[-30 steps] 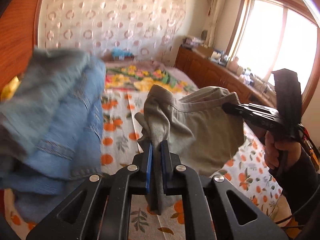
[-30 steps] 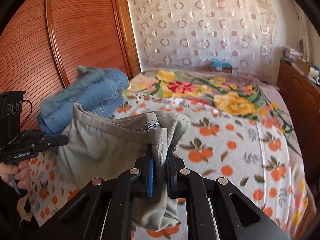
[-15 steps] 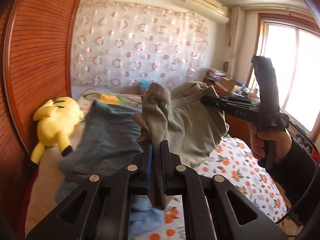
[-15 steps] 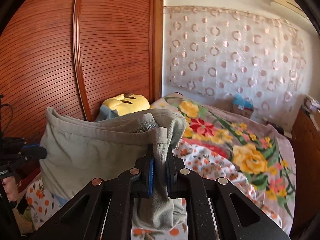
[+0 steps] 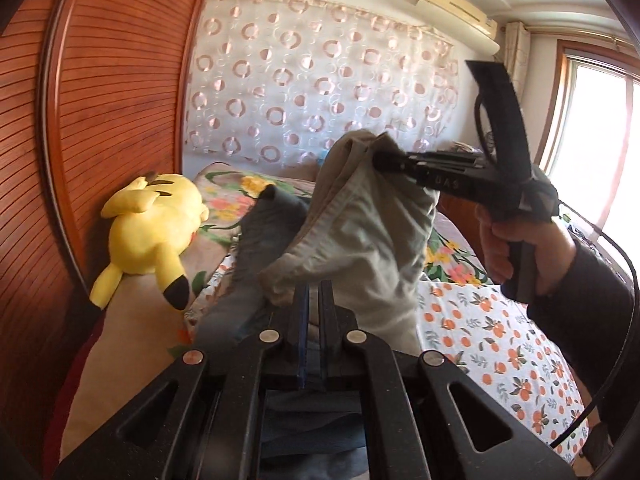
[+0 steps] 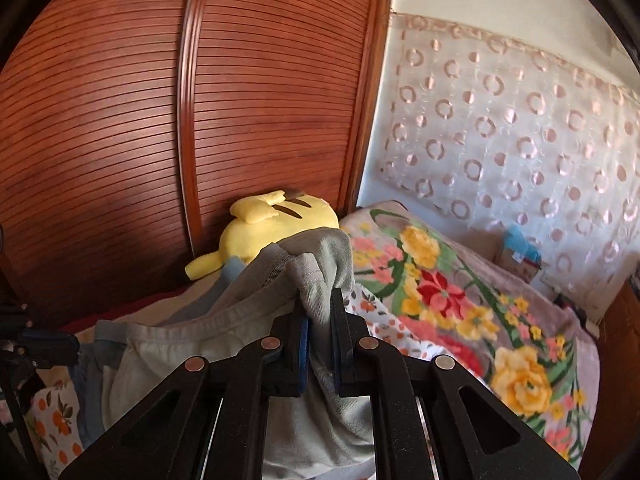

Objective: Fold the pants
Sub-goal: 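Lift the folded pants with both tools and carry it onto the jeans stack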

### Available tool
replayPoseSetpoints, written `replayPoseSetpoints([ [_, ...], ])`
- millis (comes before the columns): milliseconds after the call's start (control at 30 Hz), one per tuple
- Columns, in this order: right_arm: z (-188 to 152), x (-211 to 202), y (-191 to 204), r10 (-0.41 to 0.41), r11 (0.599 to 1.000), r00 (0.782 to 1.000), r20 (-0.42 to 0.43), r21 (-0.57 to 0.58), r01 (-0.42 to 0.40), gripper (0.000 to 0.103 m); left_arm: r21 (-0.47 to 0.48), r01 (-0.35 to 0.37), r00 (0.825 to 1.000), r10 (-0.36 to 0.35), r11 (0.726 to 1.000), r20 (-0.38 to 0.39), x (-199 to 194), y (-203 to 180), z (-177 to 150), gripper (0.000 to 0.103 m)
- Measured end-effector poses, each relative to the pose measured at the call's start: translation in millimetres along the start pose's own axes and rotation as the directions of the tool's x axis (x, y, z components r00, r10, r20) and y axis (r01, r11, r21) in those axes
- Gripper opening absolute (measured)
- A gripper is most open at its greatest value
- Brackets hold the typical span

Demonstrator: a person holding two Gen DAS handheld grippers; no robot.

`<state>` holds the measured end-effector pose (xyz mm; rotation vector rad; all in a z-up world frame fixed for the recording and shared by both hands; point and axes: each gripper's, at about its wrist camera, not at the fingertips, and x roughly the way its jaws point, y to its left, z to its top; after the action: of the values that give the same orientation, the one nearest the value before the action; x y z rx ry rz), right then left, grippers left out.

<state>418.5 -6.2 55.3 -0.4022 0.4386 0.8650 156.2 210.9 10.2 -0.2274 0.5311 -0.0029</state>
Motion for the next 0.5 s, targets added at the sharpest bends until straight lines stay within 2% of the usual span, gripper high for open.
replayPoseSetpoints([
  [167, 5, 9, 10, 0.029, 0.998, 1.0, 0.003, -0.052, -0.029, 0.008, -0.012, -0.035, 0.999, 0.035, 0.999, 0.005, 0, 13, 0, 0.005],
  [367, 5, 49, 11, 0.031, 0.996, 0.998, -0.048, -0.081, -0.035, 0.009, -0.012, -0.079, 0.997, 0.078, 0.997, -0.012, 4, 26, -5, 0.005],
  [433, 0, 63, 5, 0.008, 0.997, 0.997, -0.081, -0.07, -0.014, 0.009, -0.014, -0.087, 0.996, 0.087, 0.996, -0.025, 7, 27, -4, 0.011],
  [500, -6, 67, -3, 0.004, 1.0, 0.995, -0.098, -0.03, -0.007, 0.015, -0.02, -0.084, 0.996, 0.083, 0.996, -0.043, 11, 30, -4, 0.019],
])
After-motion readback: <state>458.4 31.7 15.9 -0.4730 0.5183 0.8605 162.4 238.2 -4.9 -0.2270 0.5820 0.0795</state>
